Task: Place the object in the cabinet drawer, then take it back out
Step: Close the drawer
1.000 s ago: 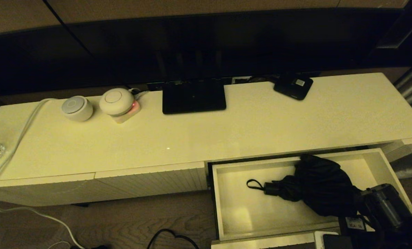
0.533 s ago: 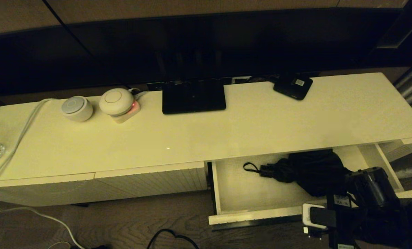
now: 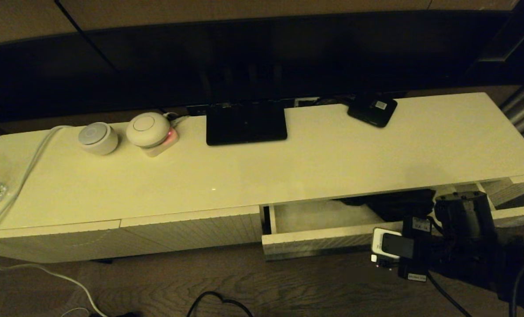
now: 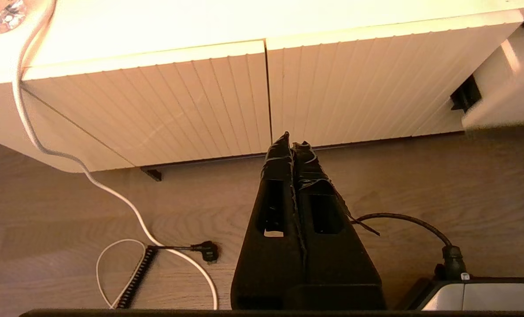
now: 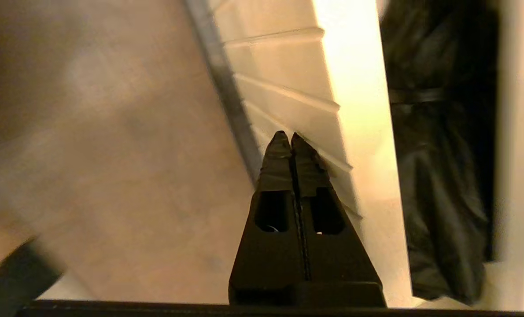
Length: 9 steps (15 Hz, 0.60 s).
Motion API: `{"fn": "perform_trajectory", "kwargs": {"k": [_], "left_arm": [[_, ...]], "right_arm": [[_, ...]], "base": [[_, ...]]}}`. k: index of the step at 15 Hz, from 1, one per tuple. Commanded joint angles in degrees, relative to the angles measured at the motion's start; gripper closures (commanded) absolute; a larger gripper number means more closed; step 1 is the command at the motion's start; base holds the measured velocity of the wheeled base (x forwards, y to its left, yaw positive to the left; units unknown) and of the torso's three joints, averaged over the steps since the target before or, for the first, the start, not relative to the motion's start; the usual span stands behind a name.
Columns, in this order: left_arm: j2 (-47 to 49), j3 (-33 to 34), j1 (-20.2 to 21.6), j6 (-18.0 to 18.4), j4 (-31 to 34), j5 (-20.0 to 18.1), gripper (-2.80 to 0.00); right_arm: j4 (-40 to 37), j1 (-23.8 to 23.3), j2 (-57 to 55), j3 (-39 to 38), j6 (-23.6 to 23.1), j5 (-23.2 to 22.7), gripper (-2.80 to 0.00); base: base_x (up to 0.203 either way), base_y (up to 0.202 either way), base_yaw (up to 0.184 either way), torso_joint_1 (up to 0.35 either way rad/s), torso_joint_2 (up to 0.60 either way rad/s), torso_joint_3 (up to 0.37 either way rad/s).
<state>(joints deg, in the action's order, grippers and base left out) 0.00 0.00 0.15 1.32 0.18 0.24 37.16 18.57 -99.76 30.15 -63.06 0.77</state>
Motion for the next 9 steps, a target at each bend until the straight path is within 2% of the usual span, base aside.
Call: {"fn": "perform_trajectory", "kwargs": {"k": [1,3,9], "left_arm": [[0.0,0.18,0.02,0.0,-0.01,0.02,0.0],[0.0,0.18,0.02,0.0,-0.01,0.02,0.0],[0.0,0.18,0.02,0.0,-0.01,0.02,0.0]], "right_arm": [[5.49,0.11,-3.95,0.3,-0.46,0.0,0.0],[8.23,0.24,-5.51,1.12,-0.63,0.02,0.0],[8.28,-0.02,-6.35,4.83,-3.73,0.99,0.0]], "base": [[0.0,0.0,0.0,0.0,0.0,0.0],[0.0,0.0,0.0,0.0,0.0,0.0],[0.0,0.0,0.0,0.0,0.0,0.0]]}}
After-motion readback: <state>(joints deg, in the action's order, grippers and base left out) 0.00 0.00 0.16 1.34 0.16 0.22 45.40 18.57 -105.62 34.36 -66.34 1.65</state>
